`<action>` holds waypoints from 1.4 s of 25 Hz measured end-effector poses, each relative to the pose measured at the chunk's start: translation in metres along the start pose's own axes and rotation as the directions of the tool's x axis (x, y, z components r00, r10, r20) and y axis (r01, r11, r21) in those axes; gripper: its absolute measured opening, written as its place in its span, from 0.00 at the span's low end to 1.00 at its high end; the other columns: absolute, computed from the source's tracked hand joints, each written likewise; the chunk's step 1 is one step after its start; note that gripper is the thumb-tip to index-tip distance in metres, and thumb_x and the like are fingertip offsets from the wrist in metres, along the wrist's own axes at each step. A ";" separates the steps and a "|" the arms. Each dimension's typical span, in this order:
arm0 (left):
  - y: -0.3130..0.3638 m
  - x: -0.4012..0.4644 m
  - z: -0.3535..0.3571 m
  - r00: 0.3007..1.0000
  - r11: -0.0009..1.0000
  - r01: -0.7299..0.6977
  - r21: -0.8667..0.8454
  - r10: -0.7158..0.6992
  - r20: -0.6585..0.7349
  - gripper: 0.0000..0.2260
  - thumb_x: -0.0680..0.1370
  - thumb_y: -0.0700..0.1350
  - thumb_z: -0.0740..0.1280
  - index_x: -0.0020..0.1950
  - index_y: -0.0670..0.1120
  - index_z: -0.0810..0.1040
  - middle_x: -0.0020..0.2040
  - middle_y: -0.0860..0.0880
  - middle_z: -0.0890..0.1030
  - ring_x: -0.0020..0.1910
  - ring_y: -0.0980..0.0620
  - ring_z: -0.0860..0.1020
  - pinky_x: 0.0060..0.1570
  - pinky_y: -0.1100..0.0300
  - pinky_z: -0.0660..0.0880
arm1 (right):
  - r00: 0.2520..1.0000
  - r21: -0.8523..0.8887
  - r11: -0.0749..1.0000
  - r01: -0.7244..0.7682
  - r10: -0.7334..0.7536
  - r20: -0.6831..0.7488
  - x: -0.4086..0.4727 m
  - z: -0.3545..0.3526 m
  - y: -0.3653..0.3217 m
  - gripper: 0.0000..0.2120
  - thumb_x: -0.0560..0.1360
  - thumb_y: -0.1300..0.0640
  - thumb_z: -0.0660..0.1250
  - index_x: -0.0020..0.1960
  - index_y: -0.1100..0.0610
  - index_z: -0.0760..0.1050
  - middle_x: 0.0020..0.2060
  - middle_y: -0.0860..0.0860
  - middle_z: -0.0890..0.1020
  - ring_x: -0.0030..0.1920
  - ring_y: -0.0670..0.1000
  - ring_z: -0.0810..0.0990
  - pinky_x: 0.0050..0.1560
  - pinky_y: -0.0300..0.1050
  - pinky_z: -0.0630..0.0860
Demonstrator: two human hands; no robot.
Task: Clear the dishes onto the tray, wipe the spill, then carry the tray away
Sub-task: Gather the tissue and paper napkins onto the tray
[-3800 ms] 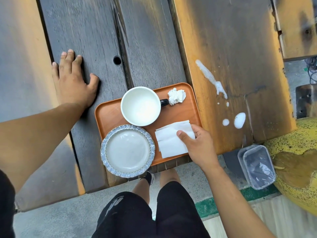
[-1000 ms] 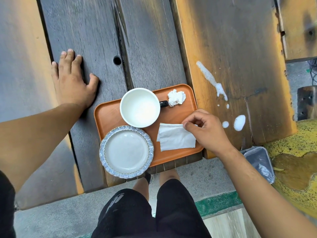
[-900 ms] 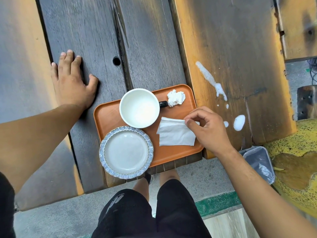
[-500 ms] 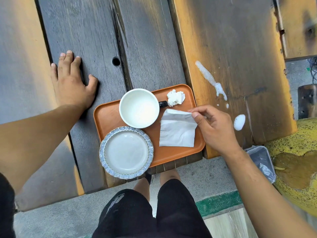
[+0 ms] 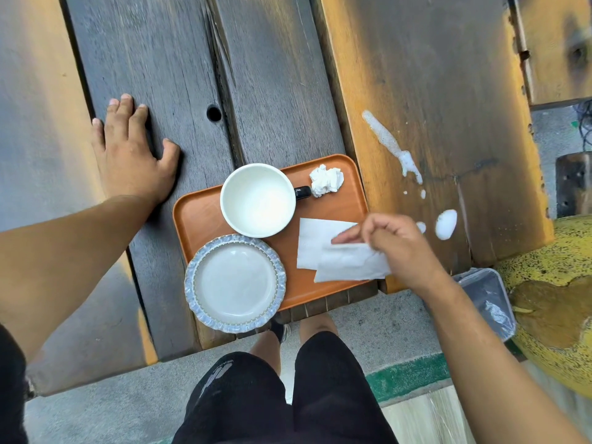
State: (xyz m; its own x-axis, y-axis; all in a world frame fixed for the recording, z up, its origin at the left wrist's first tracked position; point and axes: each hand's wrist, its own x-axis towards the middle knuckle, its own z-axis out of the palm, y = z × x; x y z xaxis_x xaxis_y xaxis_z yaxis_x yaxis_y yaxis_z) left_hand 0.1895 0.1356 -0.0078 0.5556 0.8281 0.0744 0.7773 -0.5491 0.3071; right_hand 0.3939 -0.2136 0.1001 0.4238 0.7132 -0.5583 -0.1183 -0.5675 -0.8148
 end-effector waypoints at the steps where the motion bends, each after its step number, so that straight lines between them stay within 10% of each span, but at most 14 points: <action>1: 0.000 0.000 0.000 1.000 1.000 0.000 -0.004 0.000 -0.001 0.29 0.78 0.54 0.59 0.76 0.42 0.69 0.82 0.44 0.63 0.83 0.45 0.57 0.81 0.48 0.46 | 0.995 -0.065 0.996 -0.057 0.062 0.082 0.002 0.003 0.005 0.09 0.70 0.59 0.58 0.32 0.58 0.70 0.43 0.52 0.88 0.47 0.49 0.84 0.48 0.42 0.73; 7: 0.001 0.000 -0.001 1.000 1.000 0.004 0.000 -0.004 -0.001 0.29 0.78 0.54 0.59 0.76 0.42 0.69 0.82 0.44 0.63 0.83 0.45 0.57 0.81 0.49 0.45 | 0.958 -0.144 0.965 -0.219 0.241 0.155 0.020 0.015 0.014 0.13 0.68 0.53 0.57 0.32 0.60 0.60 0.33 0.55 0.62 0.36 0.53 0.60 0.40 0.50 0.55; 18: 0.000 0.001 0.000 1.000 1.000 0.002 -0.006 -0.002 0.006 0.29 0.78 0.54 0.60 0.77 0.42 0.69 0.83 0.44 0.63 0.83 0.45 0.57 0.81 0.49 0.46 | 0.886 -0.579 0.809 -0.101 0.338 0.319 0.047 0.013 -0.004 0.14 0.69 0.50 0.59 0.30 0.56 0.61 0.30 0.52 0.63 0.34 0.52 0.61 0.36 0.50 0.58; 23: 0.001 -0.001 0.000 1.000 1.000 0.012 -0.010 -0.012 0.012 0.29 0.78 0.53 0.60 0.77 0.42 0.69 0.83 0.44 0.63 0.83 0.45 0.57 0.81 0.48 0.46 | 0.924 -0.283 0.927 -0.247 0.313 0.218 0.037 0.001 0.006 0.20 0.66 0.44 0.60 0.37 0.63 0.69 0.35 0.53 0.68 0.37 0.52 0.65 0.40 0.49 0.60; 27: 0.000 -0.003 -0.002 1.000 1.000 0.019 -0.008 -0.019 0.024 0.29 0.78 0.53 0.60 0.77 0.42 0.69 0.83 0.44 0.63 0.83 0.45 0.57 0.82 0.47 0.46 | 0.944 0.199 0.943 -0.266 0.296 -0.143 0.031 -0.018 0.003 0.11 0.79 0.53 0.58 0.41 0.57 0.72 0.34 0.55 0.76 0.37 0.53 0.75 0.39 0.47 0.69; 31: 0.001 -0.002 -0.002 1.000 1.000 0.002 0.004 -0.002 -0.001 0.29 0.78 0.53 0.59 0.77 0.42 0.68 0.82 0.42 0.64 0.83 0.44 0.58 0.81 0.46 0.47 | 0.761 0.560 0.823 -0.097 0.424 -0.491 0.032 -0.050 -0.010 0.12 0.81 0.55 0.56 0.43 0.56 0.74 0.34 0.52 0.84 0.38 0.51 0.84 0.39 0.45 0.75; 35: 0.006 -0.001 -0.001 0.999 0.994 -0.041 0.106 0.037 0.040 0.29 0.78 0.52 0.57 0.77 0.39 0.65 0.80 0.37 0.63 0.81 0.38 0.59 0.80 0.41 0.50 | 0.676 0.512 0.859 -0.001 0.378 -0.633 0.040 -0.072 -0.010 0.11 0.80 0.50 0.57 0.45 0.52 0.76 0.36 0.49 0.84 0.43 0.54 0.85 0.34 0.44 0.73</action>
State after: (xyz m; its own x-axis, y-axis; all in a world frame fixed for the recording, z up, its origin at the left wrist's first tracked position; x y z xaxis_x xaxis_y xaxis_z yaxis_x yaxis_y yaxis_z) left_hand 0.1935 0.1317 -0.0051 0.5951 0.8023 0.0478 0.7810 -0.5912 0.2014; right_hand 0.4765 -0.2090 0.0976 0.8101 0.0073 -0.5862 -0.5615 -0.2778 -0.7795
